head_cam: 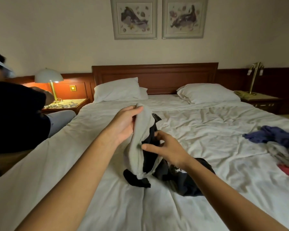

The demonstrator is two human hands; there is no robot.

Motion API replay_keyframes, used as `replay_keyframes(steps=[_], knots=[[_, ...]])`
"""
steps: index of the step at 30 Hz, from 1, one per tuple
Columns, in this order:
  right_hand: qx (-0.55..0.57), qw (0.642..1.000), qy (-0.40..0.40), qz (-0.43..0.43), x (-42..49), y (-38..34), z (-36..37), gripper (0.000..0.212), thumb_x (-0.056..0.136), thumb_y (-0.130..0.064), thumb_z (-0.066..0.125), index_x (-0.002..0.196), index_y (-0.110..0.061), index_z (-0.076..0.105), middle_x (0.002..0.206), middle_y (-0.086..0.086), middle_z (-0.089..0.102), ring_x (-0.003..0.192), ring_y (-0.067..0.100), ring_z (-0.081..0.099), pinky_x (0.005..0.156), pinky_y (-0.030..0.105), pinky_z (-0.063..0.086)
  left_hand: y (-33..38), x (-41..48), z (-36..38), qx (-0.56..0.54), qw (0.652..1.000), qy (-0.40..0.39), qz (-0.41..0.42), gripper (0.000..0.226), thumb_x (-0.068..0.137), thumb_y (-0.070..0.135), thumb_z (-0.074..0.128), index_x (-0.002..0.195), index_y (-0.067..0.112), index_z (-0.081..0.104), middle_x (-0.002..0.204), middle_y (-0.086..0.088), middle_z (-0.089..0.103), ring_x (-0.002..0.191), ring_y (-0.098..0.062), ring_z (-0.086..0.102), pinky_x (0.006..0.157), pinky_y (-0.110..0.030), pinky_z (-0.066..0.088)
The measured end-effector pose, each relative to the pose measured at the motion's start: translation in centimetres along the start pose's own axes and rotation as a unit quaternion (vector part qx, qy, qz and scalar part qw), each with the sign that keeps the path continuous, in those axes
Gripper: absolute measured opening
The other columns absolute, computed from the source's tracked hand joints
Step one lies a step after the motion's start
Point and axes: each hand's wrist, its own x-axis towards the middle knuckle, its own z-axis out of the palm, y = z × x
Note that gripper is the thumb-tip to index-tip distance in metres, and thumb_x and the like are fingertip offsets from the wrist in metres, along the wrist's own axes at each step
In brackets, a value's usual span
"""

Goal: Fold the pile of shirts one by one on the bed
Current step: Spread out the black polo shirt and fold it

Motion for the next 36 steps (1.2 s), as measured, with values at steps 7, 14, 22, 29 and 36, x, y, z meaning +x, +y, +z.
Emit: replay_keyframes(steps=[7, 14, 22, 29, 36], knots=[[-0.009, 0.995, 0.095, 0.008, 1.1, -3.3, -1.5, 0.039, 0.085, -0.044, 0.074, 0.082, -0.006, 0.068, 0.067, 0.002, 0.064, 0.064, 0.016, 0.063, 0.061, 0.042, 0.058, 1.6, -0.5, -0.9, 0.093, 0.979, -0.183, -0.019, 0.049, 0.096, 0.054, 0.048, 0.128, 0.019, 0.06, 0.126, 0.002, 0.068, 0.12, -0.014, 0.063, 0.098, -0.032, 0.053], [-0.007, 0.983, 0.16, 0.086, 0.1, -2.8, -5.3, 0.017, 0.097, -0.025, 0.061, 0.095, -0.009, 0.068, 0.096, 0.018, 0.071, 0.086, 0.03, 0.07, 0.073, 0.052, 0.061, -4.4, -1.1, -5.9, 0.265, 0.961, -0.073, -0.04, 0.03, 0.095, 0.042, 0.063, 0.121, 0.027, 0.065, 0.121, 0.0, 0.071, 0.11, -0.015, 0.068, 0.095, -0.035, 0.052], [0.185, 0.971, 0.149, -0.036, 7.7, -15.8, -8.9, 0.021, 0.102, -0.014, 0.052, 0.114, 0.001, 0.062, 0.1, 0.018, 0.067, 0.092, 0.029, 0.069, 0.066, 0.035, 0.061, -5.5, -0.8, -0.8, 0.378, 0.901, -0.209, -0.042, 0.062, 0.065, 0.042, 0.091, 0.116, 0.056, 0.059, 0.122, 0.033, 0.062, 0.119, 0.01, 0.052, 0.103, -0.019, 0.041], [0.315, 0.931, 0.146, -0.109, 10.4, -23.5, -10.9, 0.025, 0.104, -0.012, 0.046, 0.122, 0.004, 0.054, 0.114, 0.022, 0.062, 0.09, 0.027, 0.066, 0.064, 0.034, 0.059, -0.8, 1.8, -0.6, 0.272, 0.956, -0.031, 0.102, 0.021, 0.093, 0.01, 0.066, 0.102, 0.028, 0.071, 0.092, 0.01, 0.077, 0.097, -0.016, 0.072, 0.077, -0.02, 0.053], [0.339, 0.907, 0.22, -0.116, 10.7, -23.8, -14.3, 0.036, 0.106, -0.016, 0.044, 0.139, -0.003, 0.042, 0.106, 0.014, 0.06, 0.094, 0.028, 0.063, 0.061, 0.033, 0.055, 11.3, 3.3, -5.5, 0.231, 0.904, 0.257, 0.25, 0.016, 0.099, 0.013, 0.048, 0.097, 0.025, 0.058, 0.099, -0.003, 0.064, 0.095, -0.024, 0.059, 0.078, -0.03, 0.046]])
